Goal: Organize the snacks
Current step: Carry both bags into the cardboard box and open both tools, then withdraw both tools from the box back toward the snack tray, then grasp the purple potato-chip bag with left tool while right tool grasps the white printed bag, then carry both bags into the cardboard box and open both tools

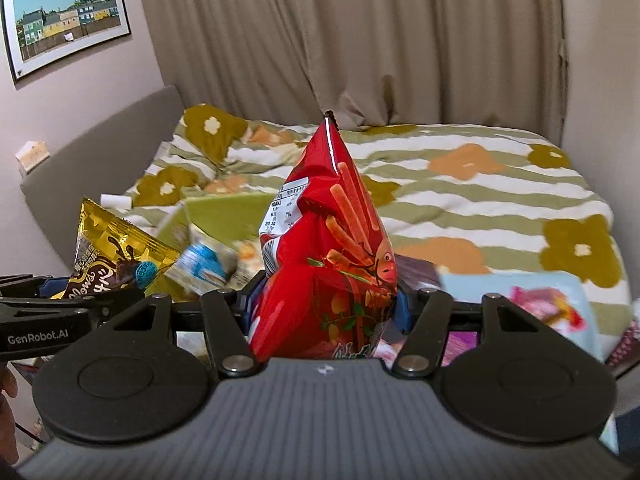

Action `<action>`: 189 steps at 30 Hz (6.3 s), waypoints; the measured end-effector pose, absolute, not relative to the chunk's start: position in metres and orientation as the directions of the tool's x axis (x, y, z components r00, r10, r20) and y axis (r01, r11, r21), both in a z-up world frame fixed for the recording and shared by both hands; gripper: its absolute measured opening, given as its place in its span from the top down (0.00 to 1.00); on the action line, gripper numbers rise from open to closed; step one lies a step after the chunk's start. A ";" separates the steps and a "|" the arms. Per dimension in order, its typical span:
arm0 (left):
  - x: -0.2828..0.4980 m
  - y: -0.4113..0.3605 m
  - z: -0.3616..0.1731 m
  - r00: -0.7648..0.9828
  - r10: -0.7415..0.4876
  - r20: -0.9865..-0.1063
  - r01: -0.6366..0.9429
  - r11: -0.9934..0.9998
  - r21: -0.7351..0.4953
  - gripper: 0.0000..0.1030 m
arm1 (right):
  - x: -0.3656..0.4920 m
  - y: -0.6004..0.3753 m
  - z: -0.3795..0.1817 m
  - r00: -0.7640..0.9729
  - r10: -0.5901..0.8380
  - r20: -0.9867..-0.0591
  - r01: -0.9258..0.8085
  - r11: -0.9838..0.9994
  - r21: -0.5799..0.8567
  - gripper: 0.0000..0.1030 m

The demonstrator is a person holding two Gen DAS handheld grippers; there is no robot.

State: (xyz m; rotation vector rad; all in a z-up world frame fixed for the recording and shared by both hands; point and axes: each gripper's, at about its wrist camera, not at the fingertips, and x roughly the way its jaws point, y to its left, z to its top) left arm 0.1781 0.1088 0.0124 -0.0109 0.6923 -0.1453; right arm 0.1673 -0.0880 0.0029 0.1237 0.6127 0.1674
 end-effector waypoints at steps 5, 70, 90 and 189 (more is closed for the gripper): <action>0.216 0.147 0.009 0.751 -0.143 -0.644 0.135 0.989 -0.062 0.32 | 0.200 -0.043 0.004 0.800 0.196 -0.567 -0.121 0.979 0.166 0.27; 0.279 0.193 -0.028 0.672 -0.123 -0.730 0.071 0.992 -0.101 0.05 | 0.294 0.022 -0.040 0.777 0.120 -0.618 -0.074 0.992 0.101 0.00; 0.210 0.109 0.012 0.718 -0.343 -0.606 0.391 0.918 -0.056 0.05 | 0.153 -0.068 0.010 0.818 -0.093 -0.568 0.134 0.990 0.031 0.00; 0.149 -0.117 -0.066 0.668 -0.241 -0.704 0.428 0.899 0.097 0.28 | 0.148 -0.304 -0.120 0.622 0.246 -0.744 -0.263 0.960 0.098 0.36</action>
